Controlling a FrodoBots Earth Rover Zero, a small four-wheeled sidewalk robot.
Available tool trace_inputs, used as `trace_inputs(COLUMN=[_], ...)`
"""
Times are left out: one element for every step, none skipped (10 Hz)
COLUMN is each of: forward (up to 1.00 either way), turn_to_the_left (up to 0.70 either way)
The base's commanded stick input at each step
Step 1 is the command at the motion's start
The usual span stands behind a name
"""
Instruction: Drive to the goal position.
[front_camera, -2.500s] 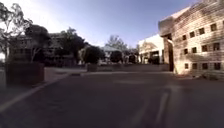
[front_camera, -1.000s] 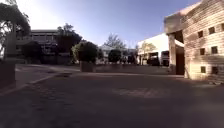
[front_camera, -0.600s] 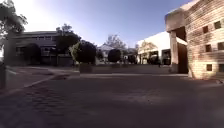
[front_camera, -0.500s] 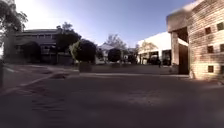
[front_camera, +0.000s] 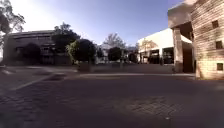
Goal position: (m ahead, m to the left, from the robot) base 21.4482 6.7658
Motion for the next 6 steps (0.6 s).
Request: trace_inputs(forward=[0.85, 0.85, 0.85, 0.85, 0.85, 0.85], turn_to_the_left=[0.00, 0.00, 0.00, 0.00, 0.00, 0.00])
